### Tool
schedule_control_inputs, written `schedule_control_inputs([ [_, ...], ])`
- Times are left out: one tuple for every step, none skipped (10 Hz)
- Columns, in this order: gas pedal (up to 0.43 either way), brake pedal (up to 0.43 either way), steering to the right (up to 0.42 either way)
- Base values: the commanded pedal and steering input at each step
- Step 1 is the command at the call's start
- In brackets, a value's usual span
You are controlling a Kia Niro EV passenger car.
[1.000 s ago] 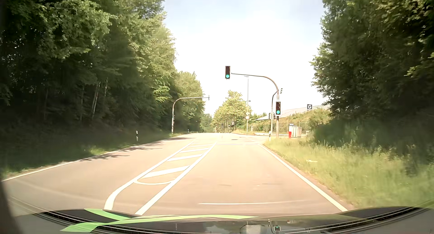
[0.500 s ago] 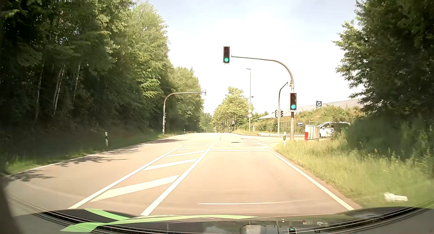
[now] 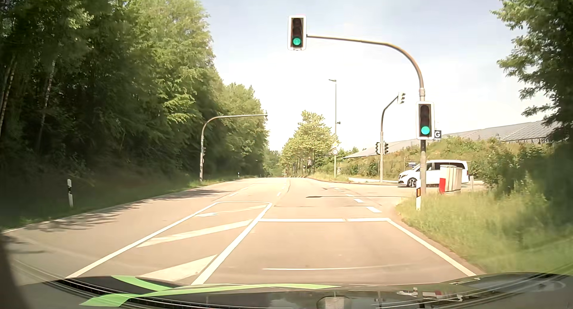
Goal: Follow the waypoints while adhering to traffic rules and regulations
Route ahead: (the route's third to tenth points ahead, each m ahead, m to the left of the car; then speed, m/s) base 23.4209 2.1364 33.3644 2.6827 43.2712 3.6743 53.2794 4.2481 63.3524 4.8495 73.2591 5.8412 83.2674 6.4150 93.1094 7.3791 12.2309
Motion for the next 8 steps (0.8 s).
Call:
schedule_control_inputs([
  [0.047, 0.0, -0.006],
  [0.047, 0.0, -0.007],
  [0.047, 0.0, -0.007],
  [0.047, 0.0, -0.008],
  [0.047, 0.0, -0.008],
  [0.047, 0.0, -0.008],
  [0.047, 0.0, -0.009],
  [0.047, 0.0, -0.009],
])
